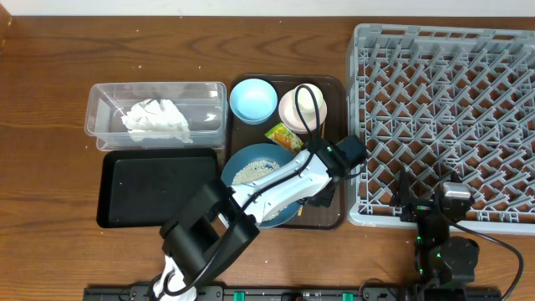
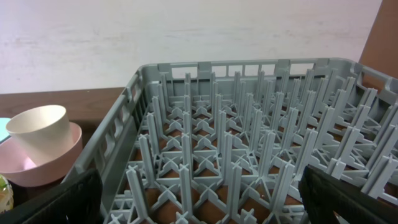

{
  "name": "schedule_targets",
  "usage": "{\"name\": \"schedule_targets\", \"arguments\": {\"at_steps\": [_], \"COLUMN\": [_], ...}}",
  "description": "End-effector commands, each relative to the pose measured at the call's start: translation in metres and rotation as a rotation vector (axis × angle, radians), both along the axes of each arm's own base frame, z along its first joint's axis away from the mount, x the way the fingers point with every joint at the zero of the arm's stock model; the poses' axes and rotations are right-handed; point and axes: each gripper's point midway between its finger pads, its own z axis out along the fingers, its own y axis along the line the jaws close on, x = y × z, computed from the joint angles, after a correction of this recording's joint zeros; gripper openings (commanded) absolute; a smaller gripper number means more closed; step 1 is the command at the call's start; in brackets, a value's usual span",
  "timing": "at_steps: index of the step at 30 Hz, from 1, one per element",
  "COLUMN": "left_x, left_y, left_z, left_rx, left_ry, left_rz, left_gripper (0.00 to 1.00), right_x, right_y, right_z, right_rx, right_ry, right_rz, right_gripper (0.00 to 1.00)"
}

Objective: Sort waste into correct bins and load items into the dishwasher rack
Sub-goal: 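Reach the left gripper to the blue plate rim and grasp it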

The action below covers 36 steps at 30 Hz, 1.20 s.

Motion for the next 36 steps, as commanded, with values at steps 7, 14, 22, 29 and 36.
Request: {"name": "schedule_targets", "arguments": {"at_steps": [7,14,22,29,36], "left_x": [0.005,0.004,0.003,0.002,-0.007], "left_y": [0.006,0.007,0.008,0.009,0.008], "left_z": [-0.001,-0.001,0.018,0.060,0.094], "left_rx": [0.033,0.037,0.014,-0.056,-0.107], "left_ry": [-0.031,-0.029,-0.047,-0.109,-0.170], "left_rz": [0.015,0.014,0.014,0.028,0.014], "left_gripper": [0.11,0.06,0.06,0.06,0.06], "right_x": [0.000,0.000,0.000,0.000,0.000], "right_y": [-0.003,-0.003,-0.003,-0.003,-0.003], "right_z": [-0.001,-0.001,-0.001,-0.001,-0.001], "right_rx": [0.002,0.002,0.002,0.002,0.002], "right_ry": [0.002,0.002,0.002,0.002,0.002], "right_rz": [-0.013,-0.013,-0.013,-0.013,-0.012], "right_gripper": [0.99,0.99,0.99,0.99,0.99]}}
